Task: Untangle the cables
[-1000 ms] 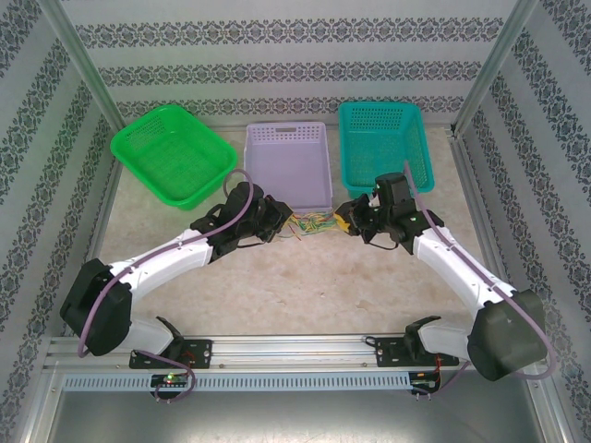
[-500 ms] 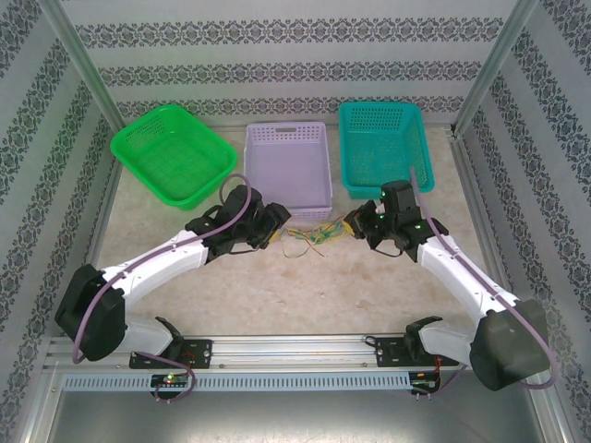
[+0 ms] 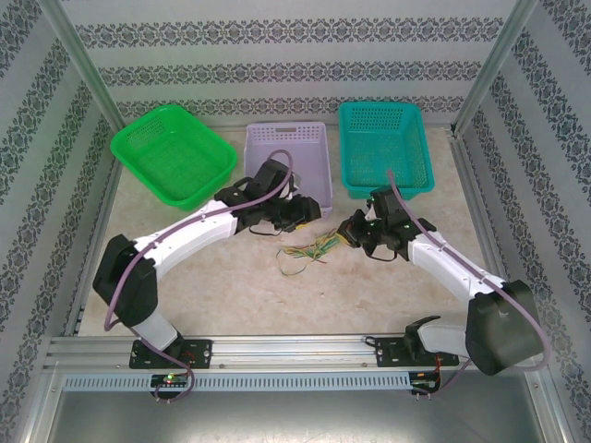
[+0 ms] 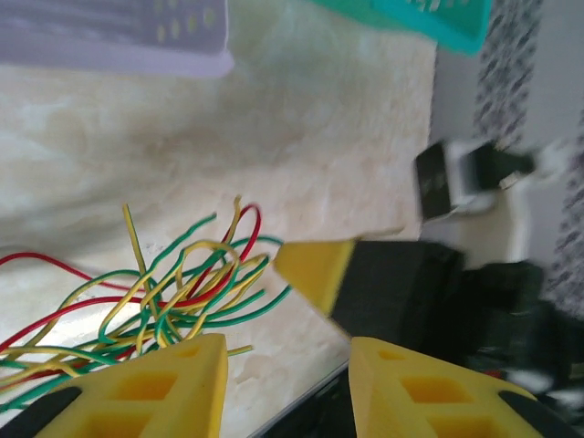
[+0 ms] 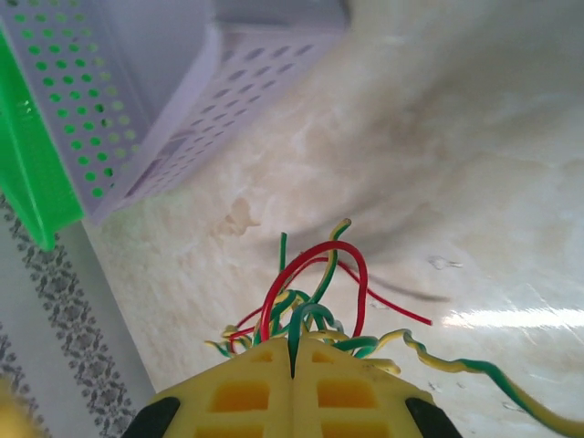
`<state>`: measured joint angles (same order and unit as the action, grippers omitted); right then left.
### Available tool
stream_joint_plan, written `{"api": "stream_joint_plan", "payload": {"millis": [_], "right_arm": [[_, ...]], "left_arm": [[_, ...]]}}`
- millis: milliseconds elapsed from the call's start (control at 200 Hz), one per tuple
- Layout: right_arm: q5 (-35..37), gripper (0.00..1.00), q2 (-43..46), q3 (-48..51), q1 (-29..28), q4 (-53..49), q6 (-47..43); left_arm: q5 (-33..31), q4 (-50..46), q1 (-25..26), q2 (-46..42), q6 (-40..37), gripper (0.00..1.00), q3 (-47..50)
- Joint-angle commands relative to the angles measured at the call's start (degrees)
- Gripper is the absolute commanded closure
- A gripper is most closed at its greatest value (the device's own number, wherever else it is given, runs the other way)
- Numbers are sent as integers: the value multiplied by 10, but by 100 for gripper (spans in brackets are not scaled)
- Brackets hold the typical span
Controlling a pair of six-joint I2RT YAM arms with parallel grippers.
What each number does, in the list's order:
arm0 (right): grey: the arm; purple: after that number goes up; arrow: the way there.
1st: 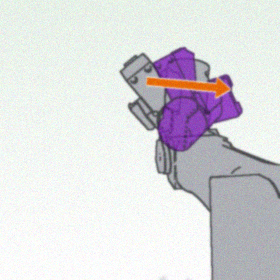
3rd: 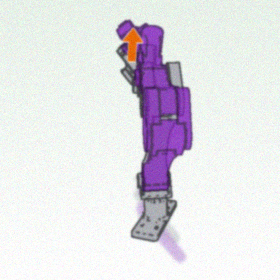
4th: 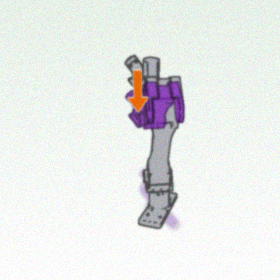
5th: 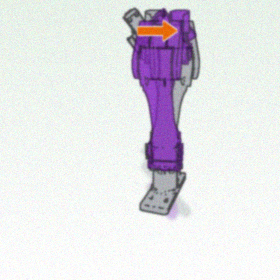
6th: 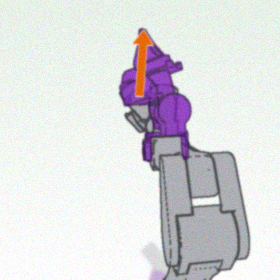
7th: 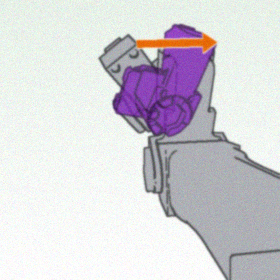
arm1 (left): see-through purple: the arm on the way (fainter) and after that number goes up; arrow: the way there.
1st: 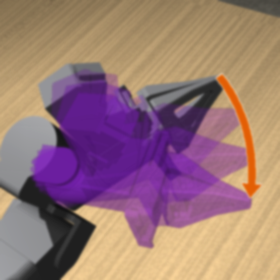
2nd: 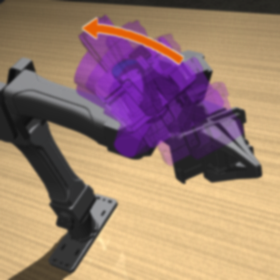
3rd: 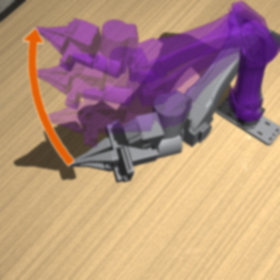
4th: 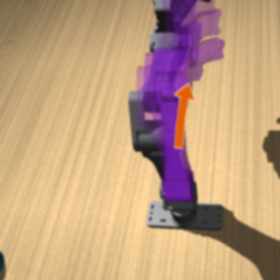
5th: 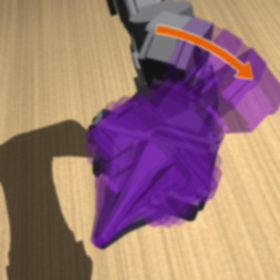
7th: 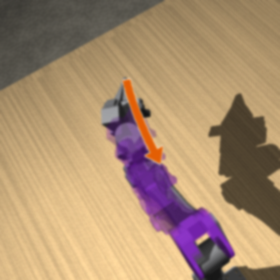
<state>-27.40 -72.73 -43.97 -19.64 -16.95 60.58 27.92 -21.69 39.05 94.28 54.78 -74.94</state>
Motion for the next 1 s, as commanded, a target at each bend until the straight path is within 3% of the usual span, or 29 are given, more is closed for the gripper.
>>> {"api": "stream_joint_plan", "payload": {"millis": [0,195,365,644,754,999], "right_arm": [[-56,100,-15,-36,5,15,-46],[-104,100,-27,-74,16,4,-47],[-124,100,-29,-77,25,13,-25],[-145,100,-27,-91,28,7,-17],[-151,100,-26,-89,30,3,-20],[-159,100,-24,-91,31,2,-21]], "left_arm": [[63,-23,6,16,-121,56,1],[70,-48,9,40,-224,49,-9],[82,-32,10,47,-241,51,11],[-72,-67,12,31,-263,65,17],[-87,-64,12,20,-271,52,21],[-100,-56,12,16,-265,46,25]]}}
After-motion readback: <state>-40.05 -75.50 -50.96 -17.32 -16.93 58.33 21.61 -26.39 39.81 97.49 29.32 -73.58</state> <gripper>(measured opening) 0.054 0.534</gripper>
